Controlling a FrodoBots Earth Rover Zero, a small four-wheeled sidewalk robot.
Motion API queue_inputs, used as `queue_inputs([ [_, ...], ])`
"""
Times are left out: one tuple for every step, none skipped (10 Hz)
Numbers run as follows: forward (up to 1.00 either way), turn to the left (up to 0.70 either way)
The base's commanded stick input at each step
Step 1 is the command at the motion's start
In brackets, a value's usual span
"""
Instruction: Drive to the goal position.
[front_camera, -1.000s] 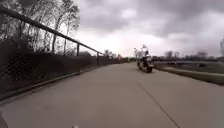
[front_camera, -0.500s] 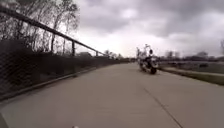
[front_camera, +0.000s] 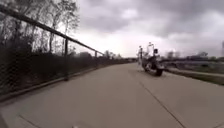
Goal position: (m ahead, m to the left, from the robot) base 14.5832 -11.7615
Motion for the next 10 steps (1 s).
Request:
queue_inputs([
  [1.00,0.00],
  [1.00,0.00],
  [1.00,0.00],
  [1.00,0.00],
  [1.00,0.00],
  [1.00,0.00],
  [1.00,-0.01],
  [1.00,-0.04],
  [1.00,-0.13],
  [1.00,-0.40],
])
